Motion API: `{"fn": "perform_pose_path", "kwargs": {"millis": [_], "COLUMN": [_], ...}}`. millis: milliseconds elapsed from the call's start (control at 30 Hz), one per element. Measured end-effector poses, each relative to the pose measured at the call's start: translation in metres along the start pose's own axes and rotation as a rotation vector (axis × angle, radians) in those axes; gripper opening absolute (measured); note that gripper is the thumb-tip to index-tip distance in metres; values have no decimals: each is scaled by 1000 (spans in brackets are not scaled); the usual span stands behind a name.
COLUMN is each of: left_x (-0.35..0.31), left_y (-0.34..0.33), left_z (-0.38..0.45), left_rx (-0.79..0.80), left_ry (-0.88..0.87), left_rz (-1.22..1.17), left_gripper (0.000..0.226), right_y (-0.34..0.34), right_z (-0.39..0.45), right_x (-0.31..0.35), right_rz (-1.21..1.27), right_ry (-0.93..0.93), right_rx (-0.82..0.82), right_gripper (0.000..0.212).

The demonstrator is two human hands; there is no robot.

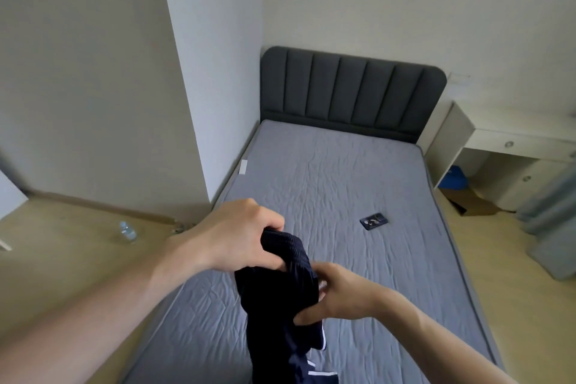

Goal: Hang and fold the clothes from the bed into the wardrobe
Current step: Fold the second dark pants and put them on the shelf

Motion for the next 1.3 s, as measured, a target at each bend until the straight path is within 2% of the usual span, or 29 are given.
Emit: {"fn": "perform_pose_path", "kwargs": {"millis": [67, 167, 333, 433, 633, 733, 833, 900, 1000, 1067, 1133, 1200, 1300], "left_x": [-6, -17, -25, -25, -28, -28, -23, -18, -10, -3, 9, 30, 70], "left_y": [7, 22, 48, 60, 70, 76, 80, 82, 83, 82, 78, 69, 45], "left_z": [0, 1, 10, 18, 24, 30, 35, 36, 34, 33, 37, 44, 58], "left_rx": [-2, 43, 54, 42, 2, -24, -65, -95, -140, -165, -193, -173, -39], "left_ry": [-34, -93, -139, -150, -212, -244, -252, -258, -262, -257, -231, -145, 73], "left_rz": [-38, -151, -292, -276, -293, -226, -150, -155, -200, -203, -135, -61, 94], "left_gripper": [40, 24, 15, 13, 13, 11, 10, 10, 10, 9, 15, 26, 39], "right_y": [8, 18, 29, 38, 66, 75, 87, 98, 114, 115, 111, 109, 115], "right_z": [-1, -5, -9, -11, -10, -11, -15, -19, -26, -29, -29, -26, -15], "right_x": [5, 13, 22, 27, 38, 45, 50, 52, 49, 45, 35, 20, 1], "right_rz": [5, 94, 135, 102, -13, -108, -153, -102, 110, 98, 0, -63, -199], "right_ry": [12, 56, 63, 33, -8, -23, -51, -12, 25, 4, -42, -121, -182], "right_rx": [-70, -125, -24, 88, 109, 76, -54, -98, -106, -91, -82, -149, -296], "right_gripper": [67, 84, 95, 82, 68, 60, 72, 72, 51, 46, 53, 59, 36]}}
Point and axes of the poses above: each hand's wrist, its own z-axis towards the middle knuckle, its own y-axis out of the back of the hand, x = y × z, the point moved 2 cm from there along z, towards the middle knuckle, and after that the axes turned 9 degrees about -z, right-handed, at the moved point
